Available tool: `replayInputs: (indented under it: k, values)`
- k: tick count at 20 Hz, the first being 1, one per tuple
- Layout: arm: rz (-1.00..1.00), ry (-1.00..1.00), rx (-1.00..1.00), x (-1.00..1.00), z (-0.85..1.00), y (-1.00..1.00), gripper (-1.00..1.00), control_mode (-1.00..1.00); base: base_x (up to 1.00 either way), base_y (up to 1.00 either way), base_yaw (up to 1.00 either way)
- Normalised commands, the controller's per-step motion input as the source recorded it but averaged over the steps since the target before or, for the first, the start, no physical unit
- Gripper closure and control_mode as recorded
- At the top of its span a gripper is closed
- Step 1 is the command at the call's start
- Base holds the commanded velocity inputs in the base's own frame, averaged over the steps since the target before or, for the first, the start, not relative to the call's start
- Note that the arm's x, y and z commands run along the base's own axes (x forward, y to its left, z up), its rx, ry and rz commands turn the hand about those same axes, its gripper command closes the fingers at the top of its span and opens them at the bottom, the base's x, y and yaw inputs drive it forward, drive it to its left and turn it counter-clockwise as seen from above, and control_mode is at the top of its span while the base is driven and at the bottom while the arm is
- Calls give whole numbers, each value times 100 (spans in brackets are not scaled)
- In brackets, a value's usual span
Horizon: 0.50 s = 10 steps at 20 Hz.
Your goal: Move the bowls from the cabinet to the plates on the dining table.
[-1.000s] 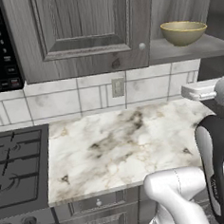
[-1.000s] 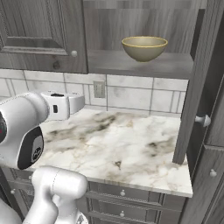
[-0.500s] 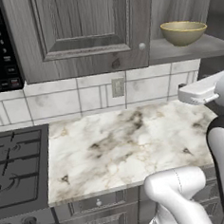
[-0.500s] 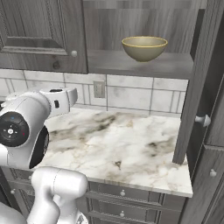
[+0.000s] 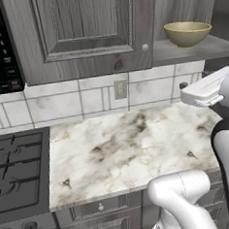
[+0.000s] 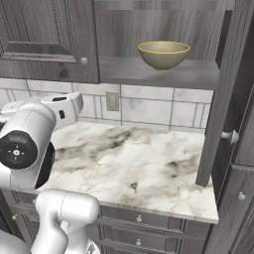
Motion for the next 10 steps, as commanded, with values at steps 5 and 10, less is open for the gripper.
replayInputs:
  k: [5,10]
  values:
    - [0,-14,-2,8,0,9,-100,-100,0,0,0]
    - [0,-9,0,23,0,12,-100,-100,0,0,0]
